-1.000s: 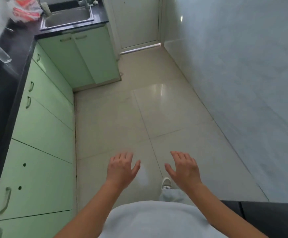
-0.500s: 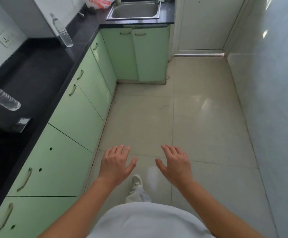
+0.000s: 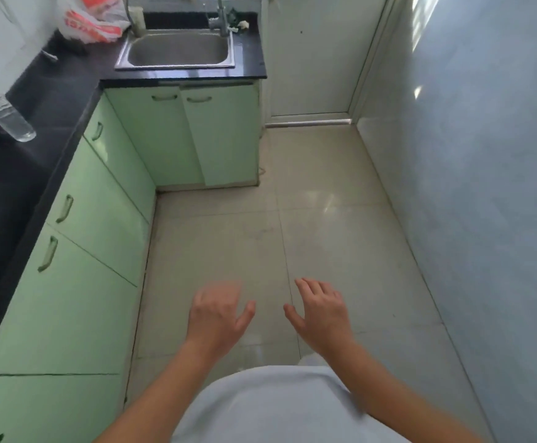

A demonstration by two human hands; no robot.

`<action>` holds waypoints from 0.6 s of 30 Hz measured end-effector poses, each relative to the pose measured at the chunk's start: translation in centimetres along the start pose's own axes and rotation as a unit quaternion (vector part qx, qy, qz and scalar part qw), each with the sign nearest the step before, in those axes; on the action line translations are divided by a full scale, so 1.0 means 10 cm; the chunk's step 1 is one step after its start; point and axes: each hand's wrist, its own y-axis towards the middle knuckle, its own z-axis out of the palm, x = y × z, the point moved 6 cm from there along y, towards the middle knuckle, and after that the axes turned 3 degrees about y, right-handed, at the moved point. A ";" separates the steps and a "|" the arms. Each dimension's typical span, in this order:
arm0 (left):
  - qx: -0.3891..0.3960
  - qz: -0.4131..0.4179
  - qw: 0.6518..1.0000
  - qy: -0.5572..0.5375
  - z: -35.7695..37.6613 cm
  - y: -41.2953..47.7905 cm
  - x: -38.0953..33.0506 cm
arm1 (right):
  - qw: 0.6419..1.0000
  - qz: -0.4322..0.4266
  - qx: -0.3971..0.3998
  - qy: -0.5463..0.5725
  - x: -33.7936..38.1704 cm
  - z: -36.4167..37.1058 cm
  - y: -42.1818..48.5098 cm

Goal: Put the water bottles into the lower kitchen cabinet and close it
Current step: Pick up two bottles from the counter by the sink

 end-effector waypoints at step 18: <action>-0.024 -0.268 0.962 0.046 -0.28 1.84 1.48 | 0.951 -0.295 0.093 0.022 1.09 0.25 3.40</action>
